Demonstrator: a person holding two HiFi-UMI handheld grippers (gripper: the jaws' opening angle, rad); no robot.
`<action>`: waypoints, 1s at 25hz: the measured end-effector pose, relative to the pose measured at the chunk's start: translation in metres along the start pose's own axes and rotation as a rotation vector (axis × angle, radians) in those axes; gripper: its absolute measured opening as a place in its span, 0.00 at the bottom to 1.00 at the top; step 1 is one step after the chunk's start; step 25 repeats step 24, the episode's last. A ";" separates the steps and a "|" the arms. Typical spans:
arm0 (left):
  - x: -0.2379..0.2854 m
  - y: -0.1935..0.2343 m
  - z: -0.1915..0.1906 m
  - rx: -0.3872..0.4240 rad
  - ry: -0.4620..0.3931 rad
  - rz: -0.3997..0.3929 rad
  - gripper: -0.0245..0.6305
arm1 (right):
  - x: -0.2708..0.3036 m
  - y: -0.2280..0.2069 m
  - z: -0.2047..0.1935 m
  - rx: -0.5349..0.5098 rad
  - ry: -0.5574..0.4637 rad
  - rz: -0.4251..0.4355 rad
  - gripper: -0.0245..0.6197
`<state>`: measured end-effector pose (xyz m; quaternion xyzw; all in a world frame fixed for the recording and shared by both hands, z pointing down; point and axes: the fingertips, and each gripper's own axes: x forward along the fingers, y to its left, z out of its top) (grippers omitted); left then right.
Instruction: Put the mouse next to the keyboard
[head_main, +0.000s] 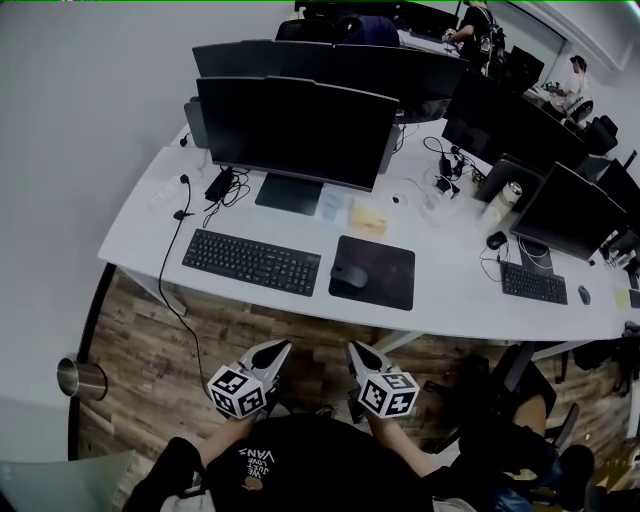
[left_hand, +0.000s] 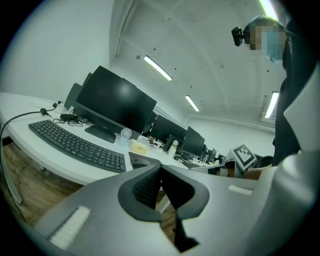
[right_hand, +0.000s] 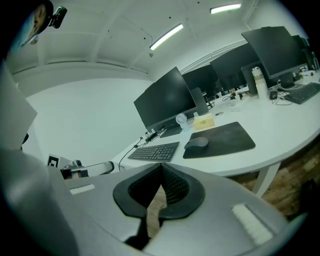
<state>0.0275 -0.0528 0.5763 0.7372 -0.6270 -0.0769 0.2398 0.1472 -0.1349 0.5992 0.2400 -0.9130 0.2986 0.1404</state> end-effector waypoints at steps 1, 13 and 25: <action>-0.001 -0.002 -0.003 -0.004 -0.001 0.003 0.04 | -0.002 -0.001 -0.003 -0.002 0.007 0.001 0.05; 0.001 -0.014 -0.015 -0.020 -0.014 0.020 0.04 | -0.017 -0.011 -0.012 -0.022 0.029 -0.003 0.05; 0.008 -0.016 -0.007 -0.006 -0.007 0.006 0.04 | -0.015 -0.012 -0.003 -0.034 0.021 -0.014 0.05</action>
